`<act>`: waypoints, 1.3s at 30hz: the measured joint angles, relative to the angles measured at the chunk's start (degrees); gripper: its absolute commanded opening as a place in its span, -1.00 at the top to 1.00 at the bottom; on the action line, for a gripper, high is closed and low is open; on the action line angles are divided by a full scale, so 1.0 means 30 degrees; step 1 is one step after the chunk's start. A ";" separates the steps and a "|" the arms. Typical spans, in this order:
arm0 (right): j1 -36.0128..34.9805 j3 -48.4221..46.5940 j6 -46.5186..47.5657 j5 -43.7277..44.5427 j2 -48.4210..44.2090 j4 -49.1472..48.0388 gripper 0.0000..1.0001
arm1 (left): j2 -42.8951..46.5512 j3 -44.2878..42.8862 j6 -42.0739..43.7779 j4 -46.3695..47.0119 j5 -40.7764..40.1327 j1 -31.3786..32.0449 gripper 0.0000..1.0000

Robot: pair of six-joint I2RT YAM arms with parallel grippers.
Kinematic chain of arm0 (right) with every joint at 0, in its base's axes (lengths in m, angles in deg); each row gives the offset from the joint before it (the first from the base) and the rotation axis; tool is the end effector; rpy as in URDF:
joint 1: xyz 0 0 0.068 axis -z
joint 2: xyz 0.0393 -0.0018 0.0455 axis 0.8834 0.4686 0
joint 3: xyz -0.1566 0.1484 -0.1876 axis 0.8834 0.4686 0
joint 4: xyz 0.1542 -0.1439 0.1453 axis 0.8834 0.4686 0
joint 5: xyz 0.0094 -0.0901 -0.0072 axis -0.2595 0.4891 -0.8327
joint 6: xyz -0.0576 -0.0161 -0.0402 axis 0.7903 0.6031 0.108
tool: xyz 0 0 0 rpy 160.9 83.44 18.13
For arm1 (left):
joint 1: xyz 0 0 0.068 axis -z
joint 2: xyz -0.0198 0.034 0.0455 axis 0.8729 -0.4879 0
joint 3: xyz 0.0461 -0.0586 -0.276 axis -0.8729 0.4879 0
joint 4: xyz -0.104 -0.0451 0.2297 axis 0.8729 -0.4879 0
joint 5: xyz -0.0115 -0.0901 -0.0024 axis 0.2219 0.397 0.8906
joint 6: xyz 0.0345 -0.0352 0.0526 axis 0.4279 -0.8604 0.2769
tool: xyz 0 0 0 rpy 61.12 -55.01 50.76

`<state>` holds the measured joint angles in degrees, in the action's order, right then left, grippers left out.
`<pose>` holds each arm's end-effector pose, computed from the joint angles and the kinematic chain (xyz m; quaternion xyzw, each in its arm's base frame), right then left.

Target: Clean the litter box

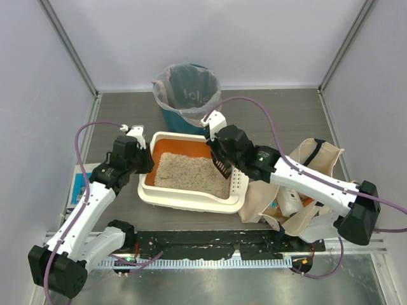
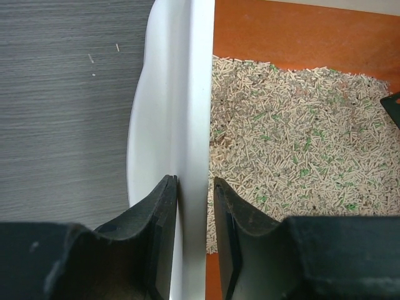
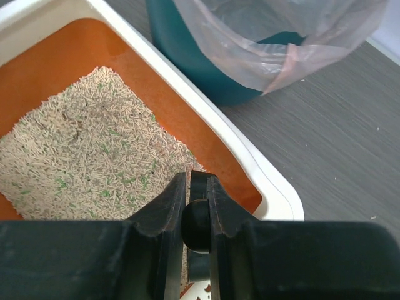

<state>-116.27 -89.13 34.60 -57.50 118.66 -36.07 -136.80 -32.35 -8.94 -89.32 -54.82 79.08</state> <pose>0.2011 0.2419 0.3521 -0.2918 0.7918 0.0968 0.5277 0.1886 -0.0599 0.2769 -0.0093 0.9091 -0.1133 0.4007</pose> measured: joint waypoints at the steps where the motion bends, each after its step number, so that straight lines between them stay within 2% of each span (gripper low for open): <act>1: 0.0000 0.0204 0.0386 -0.0146 0.0160 -0.0313 0.98 | 0.0000 0.0000 0.0080 0.0000 0.0000 0.0000 0.37; 7: 0.0437 0.0379 0.1333 -0.0860 0.1515 -0.0933 0.98 | 0.0000 0.0007 0.0255 -0.0007 0.0007 0.0000 0.38; 16: 0.2484 0.0474 -0.0102 -0.2892 0.2251 -0.1209 0.98 | 0.0044 0.0036 0.0277 -0.0007 -0.0007 0.0000 0.39; 26: 0.3140 0.2674 -0.1974 -0.3920 0.0619 -0.2936 0.98 | 0.0044 0.0044 0.0284 -0.0015 -0.0051 -0.0007 0.44; 39: 0.3147 0.4444 -0.3475 -0.4357 -0.1093 -0.3191 0.98 | 0.0036 0.0044 0.0291 -0.0015 -0.0058 -0.0007 0.44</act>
<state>-106.83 -75.80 24.17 -70.57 115.38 -45.65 -136.69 -32.22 -8.07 -89.36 -54.99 79.06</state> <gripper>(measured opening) 0.212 0.282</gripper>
